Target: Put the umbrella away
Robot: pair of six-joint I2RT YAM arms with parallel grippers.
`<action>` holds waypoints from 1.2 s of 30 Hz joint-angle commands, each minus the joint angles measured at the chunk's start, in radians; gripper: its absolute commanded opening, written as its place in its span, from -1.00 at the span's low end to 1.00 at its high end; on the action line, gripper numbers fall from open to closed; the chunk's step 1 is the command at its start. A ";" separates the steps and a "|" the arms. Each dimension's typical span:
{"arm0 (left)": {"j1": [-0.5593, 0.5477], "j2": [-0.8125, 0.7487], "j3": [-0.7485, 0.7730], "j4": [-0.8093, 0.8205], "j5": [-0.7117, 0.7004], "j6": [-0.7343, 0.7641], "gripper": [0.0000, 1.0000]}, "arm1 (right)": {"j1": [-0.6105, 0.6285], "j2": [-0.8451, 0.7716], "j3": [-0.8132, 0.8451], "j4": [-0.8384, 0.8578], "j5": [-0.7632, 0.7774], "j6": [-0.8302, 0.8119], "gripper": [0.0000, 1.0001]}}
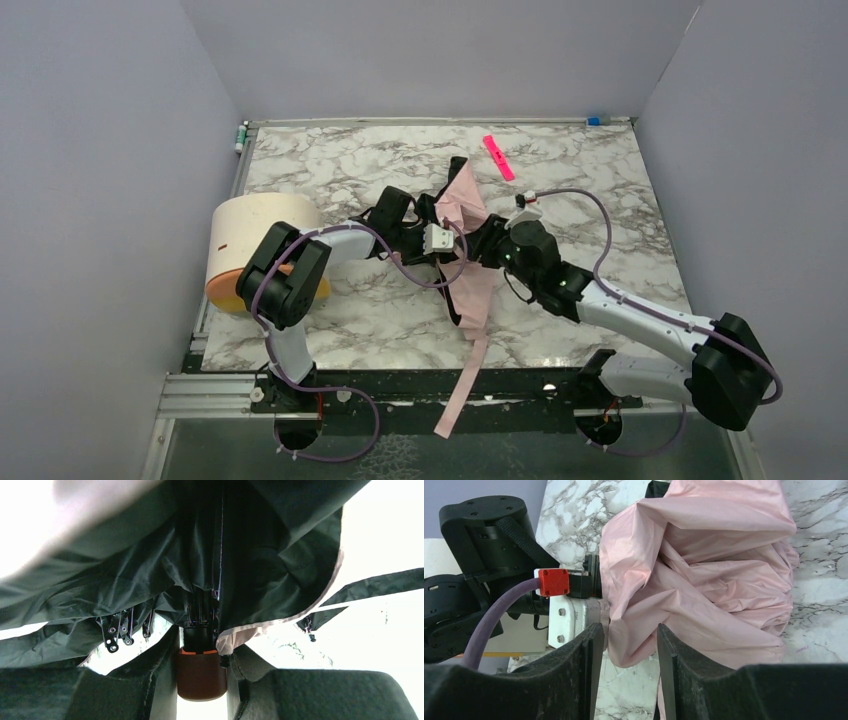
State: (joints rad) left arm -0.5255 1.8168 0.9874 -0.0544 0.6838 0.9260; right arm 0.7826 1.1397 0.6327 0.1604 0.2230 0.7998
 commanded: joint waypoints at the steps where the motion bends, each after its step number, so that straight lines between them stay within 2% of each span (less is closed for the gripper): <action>1: 0.005 -0.017 0.007 -0.064 0.011 0.022 -1.00 | 0.004 0.031 0.045 0.050 -0.006 0.017 -0.05; 6: 0.005 -0.014 0.008 -0.065 0.011 0.021 -1.00 | 0.004 0.068 0.052 0.065 -0.025 0.021 -0.06; 9: 0.005 -0.015 0.010 -0.065 0.011 0.022 -1.00 | 0.004 0.087 0.055 0.063 -0.023 0.025 -0.16; 14: 0.005 -0.014 0.010 -0.067 0.011 0.023 -1.00 | 0.004 0.091 0.048 0.074 -0.034 0.016 -0.61; 17: 0.005 -0.014 0.010 -0.066 0.011 0.023 -1.00 | 0.004 0.071 0.036 0.061 -0.048 -0.006 -0.95; 18: 0.005 -0.014 0.010 -0.067 0.010 0.023 -1.00 | 0.004 0.058 0.029 0.054 -0.049 -0.014 -0.98; 26: 0.005 -0.010 0.014 -0.067 0.005 0.016 -1.00 | 0.005 -0.072 -0.058 -0.053 -0.221 -0.058 -0.99; 29: 0.005 -0.011 0.014 -0.067 0.005 0.015 -1.00 | 0.017 -0.122 -0.100 -0.116 -0.298 -0.028 -0.99; 36: 0.005 -0.006 0.019 -0.064 -0.001 0.008 -1.00 | 0.064 -0.217 -0.172 -0.340 -0.368 0.089 -0.99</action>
State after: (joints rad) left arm -0.5243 1.8168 0.9886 -0.0635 0.6891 0.9287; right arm 0.8249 0.9611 0.4919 -0.0082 -0.0513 0.8055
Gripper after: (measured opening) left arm 0.309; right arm 0.014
